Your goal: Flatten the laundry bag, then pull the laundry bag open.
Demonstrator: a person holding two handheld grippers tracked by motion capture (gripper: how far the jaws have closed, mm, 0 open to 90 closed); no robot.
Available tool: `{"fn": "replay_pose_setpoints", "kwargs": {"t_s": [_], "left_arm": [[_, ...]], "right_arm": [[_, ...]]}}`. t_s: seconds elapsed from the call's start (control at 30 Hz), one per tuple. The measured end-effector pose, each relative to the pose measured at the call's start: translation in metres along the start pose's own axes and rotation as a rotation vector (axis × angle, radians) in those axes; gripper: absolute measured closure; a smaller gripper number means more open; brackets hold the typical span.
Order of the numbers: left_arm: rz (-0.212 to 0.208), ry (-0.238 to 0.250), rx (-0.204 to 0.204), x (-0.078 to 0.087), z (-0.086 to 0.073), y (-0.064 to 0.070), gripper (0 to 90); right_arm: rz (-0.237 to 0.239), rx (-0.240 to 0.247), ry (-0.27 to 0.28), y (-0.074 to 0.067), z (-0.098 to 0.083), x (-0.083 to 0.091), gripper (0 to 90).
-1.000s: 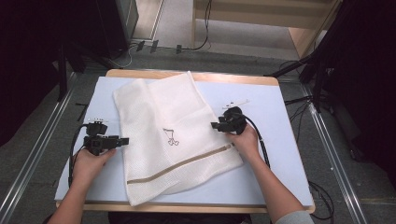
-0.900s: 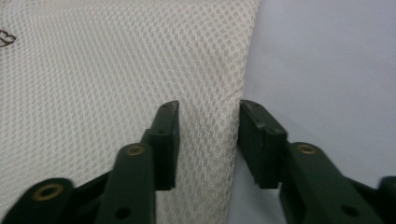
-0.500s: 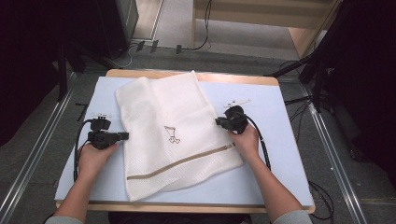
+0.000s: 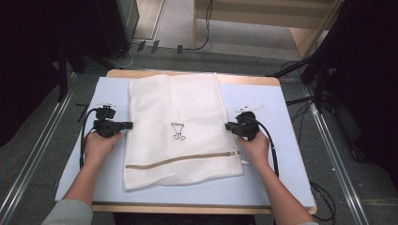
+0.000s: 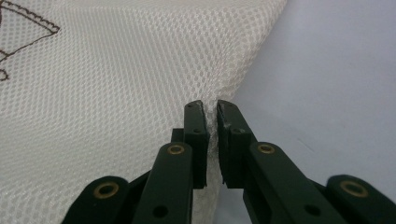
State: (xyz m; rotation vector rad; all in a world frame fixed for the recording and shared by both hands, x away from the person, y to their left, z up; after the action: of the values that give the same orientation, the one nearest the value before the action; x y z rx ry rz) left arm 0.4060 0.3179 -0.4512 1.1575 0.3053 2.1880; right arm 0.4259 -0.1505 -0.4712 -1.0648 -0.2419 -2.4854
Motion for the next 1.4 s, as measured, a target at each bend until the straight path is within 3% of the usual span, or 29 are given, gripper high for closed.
{"fn": "replay_pose_setpoints", "kwargs": {"t_s": [0.27,0.4,0.57,0.77,0.87,0.9,1.07,1.3,1.4], "left_arm": [[-0.009,0.005,-0.006,-0.013,0.017,-0.002,87.3],[-0.017,-0.006,-0.032,-0.018,0.022,-0.002,86.5],[-0.015,-0.018,-0.027,-0.023,0.028,-0.006,86.7],[-0.022,-0.014,-0.034,-0.027,0.03,-0.01,84.2],[-0.022,-0.018,-0.04,-0.025,0.029,-0.009,77.6],[-0.04,-0.021,-0.049,-0.023,0.029,-0.008,74.8],[-0.052,-0.067,-0.09,-0.019,0.028,0.0,61.3],[-0.091,-0.034,-0.115,-0.01,0.03,0.014,51.9],[-0.109,-0.036,-0.117,-0.006,0.03,0.021,49.6]], "right_arm": [[0.002,-0.007,0.0,0.001,-0.015,0.009,84.0],[-0.008,-0.006,0.004,0.003,-0.019,0.013,83.9],[-0.019,0.005,-0.006,0.004,-0.021,0.006,84.0],[-0.01,-0.031,0.013,0.008,-0.019,0.001,82.3],[-0.006,-0.035,0.012,0.008,-0.019,0.001,78.9],[-0.008,-0.031,0.007,0.008,-0.019,0.003,74.8],[0.002,-0.038,0.001,0.011,-0.018,0.007,72.4],[0.017,-0.013,0.006,0.01,-0.016,0.017,65.7],[0.046,-0.042,0.027,0.011,-0.014,0.024,63.4]]}}
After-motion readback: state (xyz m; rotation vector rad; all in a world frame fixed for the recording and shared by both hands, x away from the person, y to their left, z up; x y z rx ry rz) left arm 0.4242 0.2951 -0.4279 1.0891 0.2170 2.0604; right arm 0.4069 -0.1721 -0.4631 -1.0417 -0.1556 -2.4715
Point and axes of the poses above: each handheld gripper's, and its own axes: x roughly backward along the jaws, z roughly out of its top, y roughly to its right, the point moved 1 cm from there along -x, roughly forward along the jaws, and after that the axes turned 13 degrees about -z, right-handed, at the moved point
